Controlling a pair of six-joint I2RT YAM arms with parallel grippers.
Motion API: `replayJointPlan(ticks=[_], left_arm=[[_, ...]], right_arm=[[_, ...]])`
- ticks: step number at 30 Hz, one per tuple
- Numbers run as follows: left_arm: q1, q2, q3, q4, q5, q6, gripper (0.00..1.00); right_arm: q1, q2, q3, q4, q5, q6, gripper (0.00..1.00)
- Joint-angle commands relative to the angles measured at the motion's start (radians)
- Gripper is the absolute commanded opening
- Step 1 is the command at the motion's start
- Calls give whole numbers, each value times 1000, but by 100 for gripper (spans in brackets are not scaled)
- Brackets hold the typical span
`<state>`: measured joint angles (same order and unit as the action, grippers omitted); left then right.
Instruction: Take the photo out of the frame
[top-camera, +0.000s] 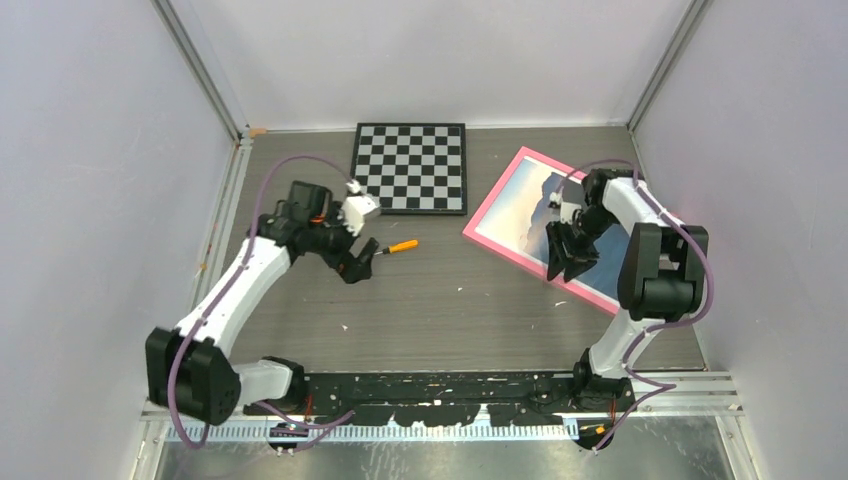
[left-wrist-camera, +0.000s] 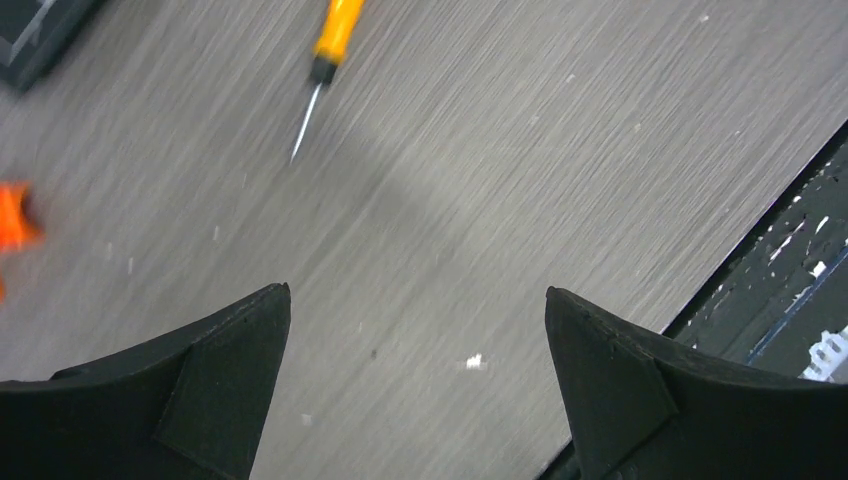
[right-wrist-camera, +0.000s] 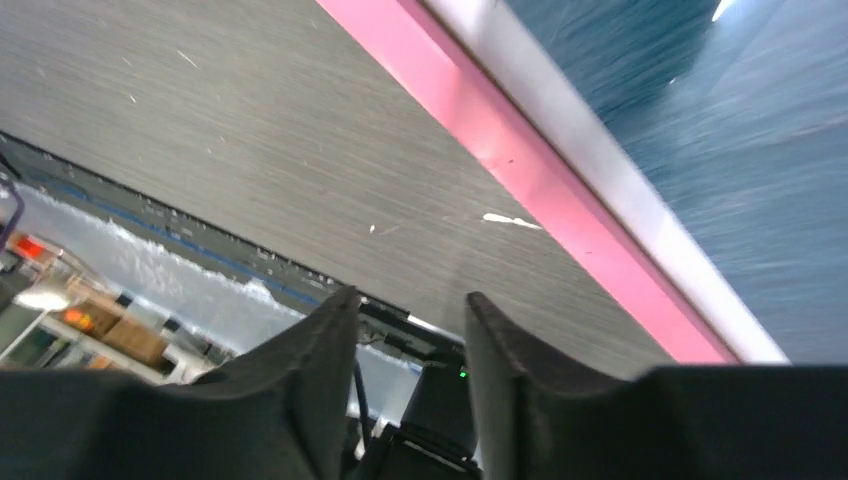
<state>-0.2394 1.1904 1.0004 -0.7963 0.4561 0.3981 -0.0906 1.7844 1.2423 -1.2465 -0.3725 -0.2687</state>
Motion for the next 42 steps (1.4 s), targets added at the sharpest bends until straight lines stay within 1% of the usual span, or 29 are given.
replayJointPlan(ticks=[1,4,6,8,11,14,18,21,28,32,34,37,40,42], left_arm=[[-176,144,99,163,-9,-15,100],[-312,270,148,243,-49,-14,100],[-386,377,180,298,-64,-18,99],[-444,463,212,347,-59,-19,96],[-509,567,262,410,-41,-20,91],[-549,652,310,473,-33,-19,89],[-559,770,402,496,-27,-41,85],[-560,847,463,503,-34,-63,84],[-561,920,508,528,-43,-84,84],[-562,940,514,536,-48,-87,84],[-561,949,518,542,-55,-90,84],[-561,965,531,533,-58,-94,84],[-562,963,523,535,-54,-102,84],[-562,959,518,538,-54,-105,84]], right_arm=[[-19,-140,131,47,54,-10,55],[-54,-173,197,160,141,-14,73],[-78,-173,231,257,179,-22,80],[-97,-153,258,357,221,-32,87],[-123,-70,331,447,261,-63,94],[-165,49,462,472,236,-71,95],[-220,211,607,512,218,-44,95],[-248,336,713,535,210,-11,95],[-275,555,910,599,240,63,98],[-279,668,1024,567,244,93,98],[-283,698,1042,558,240,97,98],[-298,716,1024,534,222,101,98],[-324,706,979,484,188,106,96],[-339,671,920,461,181,93,94]])
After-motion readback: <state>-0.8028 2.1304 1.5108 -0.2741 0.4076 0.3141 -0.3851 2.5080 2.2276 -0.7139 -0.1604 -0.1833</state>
